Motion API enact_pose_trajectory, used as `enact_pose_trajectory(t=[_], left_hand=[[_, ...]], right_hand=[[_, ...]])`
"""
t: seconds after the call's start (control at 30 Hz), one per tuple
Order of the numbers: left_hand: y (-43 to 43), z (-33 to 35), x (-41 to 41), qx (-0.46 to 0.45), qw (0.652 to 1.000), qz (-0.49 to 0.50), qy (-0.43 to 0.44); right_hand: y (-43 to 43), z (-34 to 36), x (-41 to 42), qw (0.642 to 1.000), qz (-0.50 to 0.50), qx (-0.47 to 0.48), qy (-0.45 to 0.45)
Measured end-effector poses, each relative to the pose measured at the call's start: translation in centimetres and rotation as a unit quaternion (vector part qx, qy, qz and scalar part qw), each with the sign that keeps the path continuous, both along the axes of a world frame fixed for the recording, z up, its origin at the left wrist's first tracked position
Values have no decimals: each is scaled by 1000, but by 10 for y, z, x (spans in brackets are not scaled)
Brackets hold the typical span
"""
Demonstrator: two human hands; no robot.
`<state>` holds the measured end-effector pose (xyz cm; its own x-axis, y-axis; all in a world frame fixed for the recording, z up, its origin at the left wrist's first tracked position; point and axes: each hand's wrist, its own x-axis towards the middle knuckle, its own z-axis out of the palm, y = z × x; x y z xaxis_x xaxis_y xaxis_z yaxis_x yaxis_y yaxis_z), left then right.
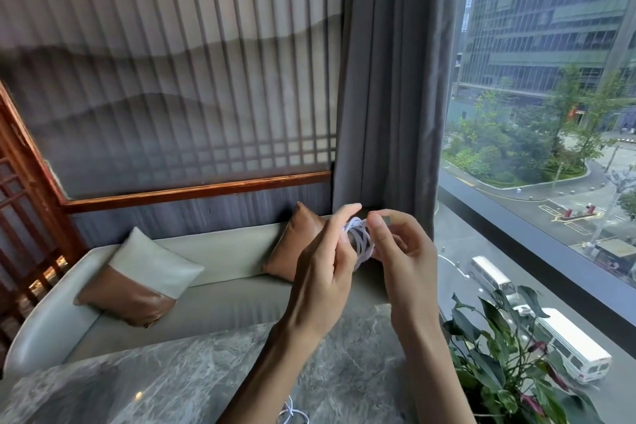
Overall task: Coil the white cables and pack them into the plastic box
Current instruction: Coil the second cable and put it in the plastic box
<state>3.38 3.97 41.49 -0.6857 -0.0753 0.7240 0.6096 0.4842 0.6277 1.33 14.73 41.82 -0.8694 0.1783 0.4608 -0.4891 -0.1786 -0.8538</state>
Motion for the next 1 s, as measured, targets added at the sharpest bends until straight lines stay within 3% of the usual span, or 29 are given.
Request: enact_pose_trajectory(t=[0.23, 0.5, 0.77, 1.0], left_hand=[[-3, -12, -6, 94, 995, -39, -19], [-5, -5, -6, 168, 982, -56, -67], [-5, -16, -3, 151, 979, -94, -97], [-15, -26, -10, 125, 985, -53, -102]], right_hand=[[-3, -8, 10, 1000, 6, 19, -18], [2, -10, 5, 996, 81, -17, -42], [3, -17, 3, 992, 57, -73, -86], [2, -23, 4, 974, 154, 13, -167]])
